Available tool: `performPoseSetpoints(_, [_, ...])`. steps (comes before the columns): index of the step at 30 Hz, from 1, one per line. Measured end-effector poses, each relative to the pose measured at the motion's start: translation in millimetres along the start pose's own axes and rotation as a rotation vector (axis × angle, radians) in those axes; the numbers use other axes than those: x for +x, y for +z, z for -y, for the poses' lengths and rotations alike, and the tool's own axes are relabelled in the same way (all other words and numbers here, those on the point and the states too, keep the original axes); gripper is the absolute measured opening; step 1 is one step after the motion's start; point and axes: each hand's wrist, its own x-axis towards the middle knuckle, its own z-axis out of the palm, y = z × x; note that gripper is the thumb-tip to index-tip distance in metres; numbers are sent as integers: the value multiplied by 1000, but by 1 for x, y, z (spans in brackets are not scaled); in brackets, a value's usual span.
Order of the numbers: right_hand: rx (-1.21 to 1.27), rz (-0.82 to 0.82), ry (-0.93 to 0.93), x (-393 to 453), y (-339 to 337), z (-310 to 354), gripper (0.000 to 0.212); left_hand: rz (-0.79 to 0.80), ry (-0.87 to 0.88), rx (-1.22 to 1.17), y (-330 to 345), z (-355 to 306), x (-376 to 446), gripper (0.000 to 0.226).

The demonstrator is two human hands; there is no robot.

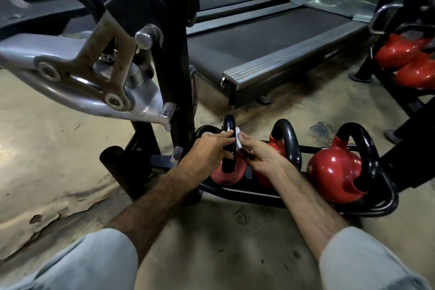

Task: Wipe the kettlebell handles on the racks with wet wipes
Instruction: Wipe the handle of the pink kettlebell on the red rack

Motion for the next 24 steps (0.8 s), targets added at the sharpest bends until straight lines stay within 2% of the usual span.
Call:
performPoseSetpoints(2, [9, -2, -62, 10, 15, 7, 9, 34, -49, -83, 0, 0, 0, 39])
performPoseSetpoints(4, [-120, -104, -209, 19, 24, 14, 11, 34, -114, -166, -2, -2, 2, 46])
performPoseSetpoints(7, [-530, -155, -511, 6, 23, 17, 16, 49, -117, -89, -9, -3, 6, 62])
performPoseSetpoints(11, [-1008, -168, -726, 0, 11, 11, 12, 49, -150, -104, -16, -1, 9, 59])
performPoseSetpoints(14, [-1156, -120, -764, 25, 20, 35, 15, 36, -199, -151, -18, -4, 11, 58])
performPoseSetpoints(18, [-1436, 20, -607, 51, 42, 71, 19, 39, -195, -108, -21, -6, 14, 52])
performPoseSetpoints(24, [-1478, 270, -652, 35, 24, 63, 16, 38, -225, -55, -20, -8, 25, 52])
